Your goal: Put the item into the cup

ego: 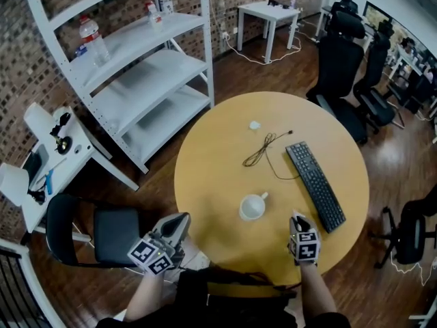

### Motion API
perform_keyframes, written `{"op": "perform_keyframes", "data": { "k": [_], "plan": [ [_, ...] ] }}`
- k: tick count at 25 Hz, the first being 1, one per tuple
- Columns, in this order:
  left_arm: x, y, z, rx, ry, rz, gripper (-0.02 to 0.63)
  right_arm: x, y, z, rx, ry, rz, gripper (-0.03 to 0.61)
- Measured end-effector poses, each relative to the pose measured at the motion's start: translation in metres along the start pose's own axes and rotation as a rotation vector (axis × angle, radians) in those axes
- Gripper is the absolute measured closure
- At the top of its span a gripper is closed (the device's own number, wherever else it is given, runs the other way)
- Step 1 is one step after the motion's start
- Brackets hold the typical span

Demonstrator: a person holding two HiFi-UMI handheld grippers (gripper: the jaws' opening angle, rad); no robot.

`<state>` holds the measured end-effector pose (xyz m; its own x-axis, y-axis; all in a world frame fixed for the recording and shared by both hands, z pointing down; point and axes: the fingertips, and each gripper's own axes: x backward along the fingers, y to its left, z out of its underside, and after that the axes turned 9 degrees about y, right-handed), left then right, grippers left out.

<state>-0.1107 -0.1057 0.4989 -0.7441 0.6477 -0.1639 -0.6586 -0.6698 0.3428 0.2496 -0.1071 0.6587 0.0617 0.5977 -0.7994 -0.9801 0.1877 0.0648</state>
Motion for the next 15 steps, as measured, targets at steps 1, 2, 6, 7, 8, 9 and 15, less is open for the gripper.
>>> {"op": "perform_keyframes", "data": {
  "k": [1, 2, 6, 7, 8, 9, 15],
  "plan": [
    [0.000, -0.002, -0.001, -0.003, -0.003, 0.004, 0.618, 0.009, 0.002, -0.012, -0.033, -0.047, -0.025, 0.503],
    [-0.001, -0.003, -0.002, -0.006, -0.006, 0.008, 0.618, 0.019, 0.005, -0.025, -0.069, -0.096, -0.057, 0.503],
    [0.002, -0.004, -0.007, -0.019, -0.017, 0.010, 0.618, 0.061, 0.031, -0.083, -0.150, -0.290, -0.197, 0.503],
    [0.004, -0.003, -0.007, -0.022, -0.019, 0.007, 0.618, 0.070, 0.040, -0.097, -0.155, -0.333, -0.237, 0.503],
    [0.006, -0.002, -0.007, -0.024, -0.022, 0.003, 0.618, 0.079, 0.050, -0.109, -0.162, -0.374, -0.285, 0.503],
    [0.008, -0.001, -0.008, -0.025, -0.026, -0.002, 0.618, 0.087, 0.062, -0.121, -0.175, -0.410, -0.342, 0.503],
    [0.029, 0.008, -0.010, -0.023, -0.051, -0.039, 0.618, 0.094, 0.125, -0.153, -0.177, -0.484, -0.570, 0.503]
  ]
}}
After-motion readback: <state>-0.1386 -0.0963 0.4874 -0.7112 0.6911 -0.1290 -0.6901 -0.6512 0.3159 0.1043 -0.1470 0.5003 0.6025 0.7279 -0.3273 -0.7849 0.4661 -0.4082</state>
